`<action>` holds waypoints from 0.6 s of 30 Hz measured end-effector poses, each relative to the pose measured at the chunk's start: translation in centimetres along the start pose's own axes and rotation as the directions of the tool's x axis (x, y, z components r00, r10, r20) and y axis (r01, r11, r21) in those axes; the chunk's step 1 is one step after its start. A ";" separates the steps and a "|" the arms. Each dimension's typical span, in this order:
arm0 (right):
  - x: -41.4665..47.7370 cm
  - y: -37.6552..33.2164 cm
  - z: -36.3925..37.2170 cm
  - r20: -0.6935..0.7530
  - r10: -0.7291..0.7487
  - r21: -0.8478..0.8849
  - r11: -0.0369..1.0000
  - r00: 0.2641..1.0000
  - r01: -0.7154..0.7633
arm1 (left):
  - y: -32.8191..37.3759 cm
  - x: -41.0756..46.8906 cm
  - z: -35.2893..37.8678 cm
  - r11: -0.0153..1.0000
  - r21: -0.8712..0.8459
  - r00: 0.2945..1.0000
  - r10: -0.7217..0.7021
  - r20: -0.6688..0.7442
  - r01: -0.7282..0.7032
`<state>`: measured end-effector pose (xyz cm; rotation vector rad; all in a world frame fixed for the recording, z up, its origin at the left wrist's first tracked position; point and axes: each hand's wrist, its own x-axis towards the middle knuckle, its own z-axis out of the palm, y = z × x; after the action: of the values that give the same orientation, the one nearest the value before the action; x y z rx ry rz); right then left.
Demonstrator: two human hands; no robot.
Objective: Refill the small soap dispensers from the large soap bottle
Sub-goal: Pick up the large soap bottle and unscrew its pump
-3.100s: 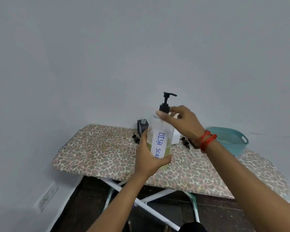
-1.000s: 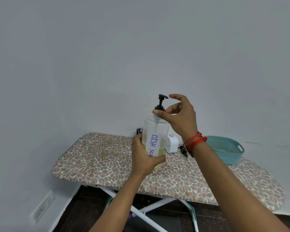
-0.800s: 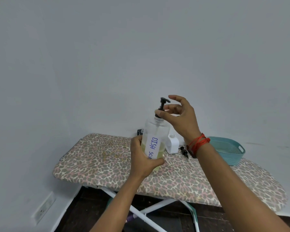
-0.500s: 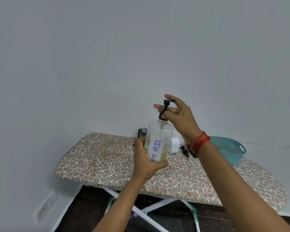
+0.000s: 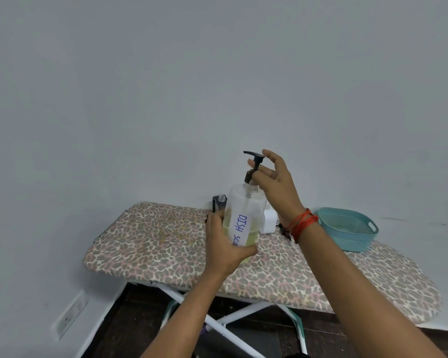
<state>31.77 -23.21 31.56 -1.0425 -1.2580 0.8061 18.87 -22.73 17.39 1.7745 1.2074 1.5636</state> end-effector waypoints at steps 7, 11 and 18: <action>-0.2 1.2 0.2 -0.126 -0.059 -0.324 0.946 0.990 0.015 | -1.4 -0.3 0.0 0.998 0.048 0.999 -0.037 -0.028 0.039; 0.3 0.6 0.3 -0.162 -0.130 -0.264 0.961 0.978 0.084 | -2.8 -0.8 -0.1 0.988 0.118 0.995 -0.103 0.009 0.102; 1.4 -0.5 0.5 -0.159 -0.162 -0.267 0.957 0.974 0.115 | -5.3 -2.3 0.1 0.958 0.195 0.975 -0.221 0.040 0.209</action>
<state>31.47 -22.05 32.54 -1.1909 -1.2866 0.4372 17.47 -22.03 11.84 1.7246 1.5066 1.2979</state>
